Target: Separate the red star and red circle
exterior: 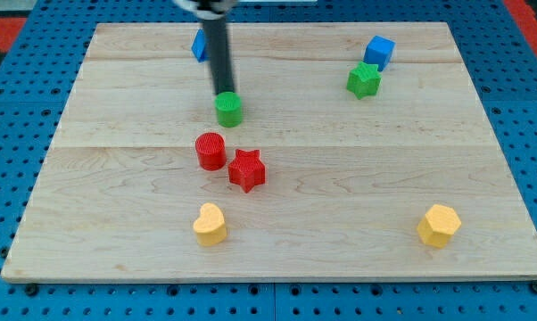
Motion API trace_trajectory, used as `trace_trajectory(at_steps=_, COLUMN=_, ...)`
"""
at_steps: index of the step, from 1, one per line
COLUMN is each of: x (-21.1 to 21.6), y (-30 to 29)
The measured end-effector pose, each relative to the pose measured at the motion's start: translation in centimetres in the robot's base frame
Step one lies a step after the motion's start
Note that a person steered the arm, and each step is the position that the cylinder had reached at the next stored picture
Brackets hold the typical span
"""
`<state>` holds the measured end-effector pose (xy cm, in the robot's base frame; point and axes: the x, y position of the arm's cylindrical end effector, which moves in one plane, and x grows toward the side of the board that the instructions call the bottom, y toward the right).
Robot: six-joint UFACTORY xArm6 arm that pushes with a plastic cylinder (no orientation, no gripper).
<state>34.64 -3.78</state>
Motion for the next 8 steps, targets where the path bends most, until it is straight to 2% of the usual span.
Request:
trace_trajectory(at_steps=4, x=5.6, y=-1.2)
trace_trajectory(at_steps=6, x=6.2, y=-12.4)
trace_trajectory(at_steps=7, x=3.7, y=-10.5)
trace_trajectory(at_steps=8, x=4.8, y=-7.5)
